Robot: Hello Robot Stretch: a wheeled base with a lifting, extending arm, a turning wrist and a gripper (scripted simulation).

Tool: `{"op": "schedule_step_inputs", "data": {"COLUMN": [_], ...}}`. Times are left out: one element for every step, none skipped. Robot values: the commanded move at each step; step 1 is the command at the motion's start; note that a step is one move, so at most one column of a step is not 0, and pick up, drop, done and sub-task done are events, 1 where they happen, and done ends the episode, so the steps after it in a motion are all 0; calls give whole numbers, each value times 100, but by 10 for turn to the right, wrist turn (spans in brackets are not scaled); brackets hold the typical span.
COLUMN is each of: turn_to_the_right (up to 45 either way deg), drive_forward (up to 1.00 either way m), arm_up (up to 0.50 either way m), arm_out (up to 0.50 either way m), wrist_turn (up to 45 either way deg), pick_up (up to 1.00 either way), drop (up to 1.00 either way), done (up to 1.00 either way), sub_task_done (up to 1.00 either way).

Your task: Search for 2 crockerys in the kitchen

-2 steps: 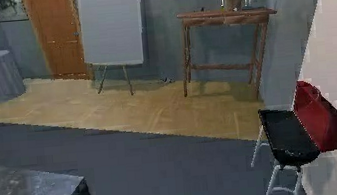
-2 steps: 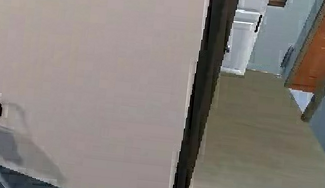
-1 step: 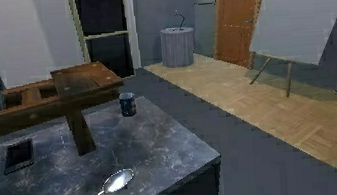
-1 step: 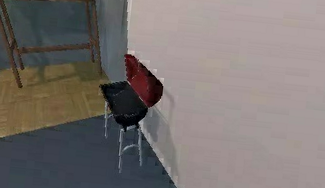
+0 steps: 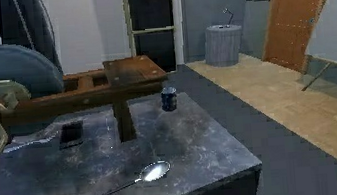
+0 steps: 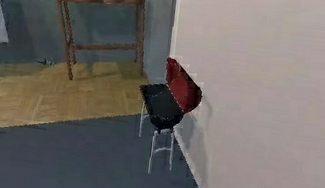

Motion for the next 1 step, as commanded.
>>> {"op": "schedule_step_inputs", "data": {"turn_to_the_right": [0], "drive_forward": [0], "arm_up": [0], "arm_out": [0], "wrist_turn": [0], "pick_up": [0], "drop": [0], "done": [100], "sub_task_done": [0]}}
